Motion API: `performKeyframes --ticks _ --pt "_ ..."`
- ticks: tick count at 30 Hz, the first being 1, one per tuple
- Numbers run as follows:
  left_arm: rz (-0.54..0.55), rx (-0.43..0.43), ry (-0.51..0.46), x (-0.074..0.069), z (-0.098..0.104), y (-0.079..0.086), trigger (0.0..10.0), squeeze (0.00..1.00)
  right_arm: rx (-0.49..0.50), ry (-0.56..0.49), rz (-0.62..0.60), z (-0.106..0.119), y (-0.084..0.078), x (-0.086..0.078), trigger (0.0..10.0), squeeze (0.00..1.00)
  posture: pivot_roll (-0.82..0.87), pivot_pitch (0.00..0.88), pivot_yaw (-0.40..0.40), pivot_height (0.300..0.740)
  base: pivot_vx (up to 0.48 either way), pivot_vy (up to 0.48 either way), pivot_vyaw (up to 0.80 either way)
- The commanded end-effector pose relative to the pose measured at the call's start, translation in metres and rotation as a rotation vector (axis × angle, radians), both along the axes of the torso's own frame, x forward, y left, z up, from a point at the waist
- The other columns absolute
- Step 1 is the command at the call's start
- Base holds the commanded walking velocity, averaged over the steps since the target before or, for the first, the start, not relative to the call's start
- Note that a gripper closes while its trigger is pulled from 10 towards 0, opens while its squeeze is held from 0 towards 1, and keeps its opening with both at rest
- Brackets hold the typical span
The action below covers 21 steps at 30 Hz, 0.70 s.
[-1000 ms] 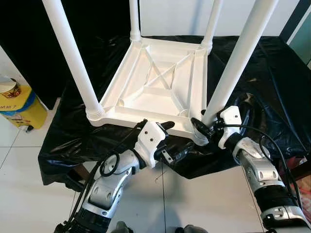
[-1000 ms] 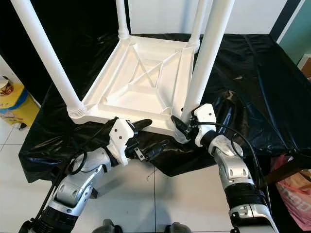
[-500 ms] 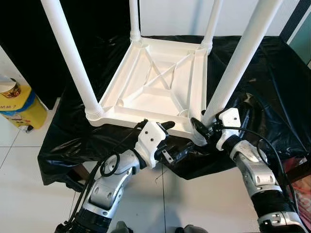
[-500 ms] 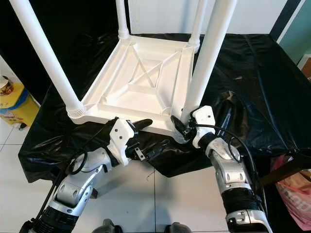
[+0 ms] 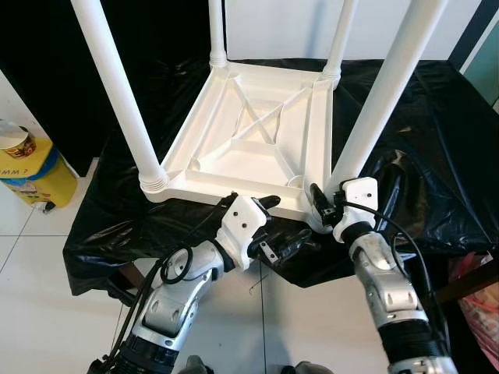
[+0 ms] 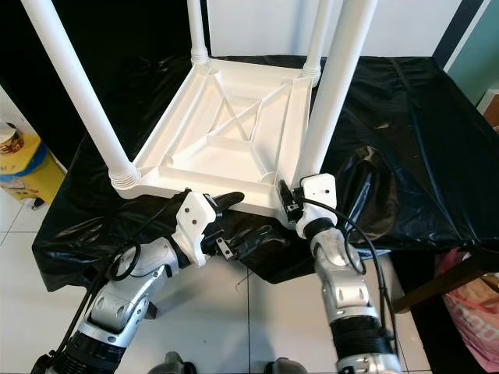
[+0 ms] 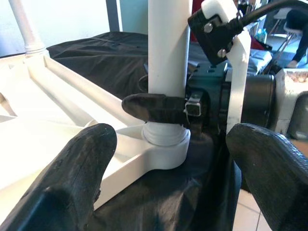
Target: Building children table
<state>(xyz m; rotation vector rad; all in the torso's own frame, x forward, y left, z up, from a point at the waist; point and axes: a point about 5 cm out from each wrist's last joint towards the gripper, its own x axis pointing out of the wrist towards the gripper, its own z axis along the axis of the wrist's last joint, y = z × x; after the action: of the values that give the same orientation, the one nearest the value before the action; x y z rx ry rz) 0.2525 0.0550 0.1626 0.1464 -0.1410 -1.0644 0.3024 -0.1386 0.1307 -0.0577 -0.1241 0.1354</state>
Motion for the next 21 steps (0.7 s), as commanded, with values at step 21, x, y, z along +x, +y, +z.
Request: performKeyframes --ticks 21 --pt "0.034 0.010 0.003 0.001 -0.004 0.000 10.0 0.00 0.076 0.089 -0.194 -0.014 0.021 -0.012 10.0 0.02 0.03 0.075 -0.031 0.740 0.000 0.000 0.00"
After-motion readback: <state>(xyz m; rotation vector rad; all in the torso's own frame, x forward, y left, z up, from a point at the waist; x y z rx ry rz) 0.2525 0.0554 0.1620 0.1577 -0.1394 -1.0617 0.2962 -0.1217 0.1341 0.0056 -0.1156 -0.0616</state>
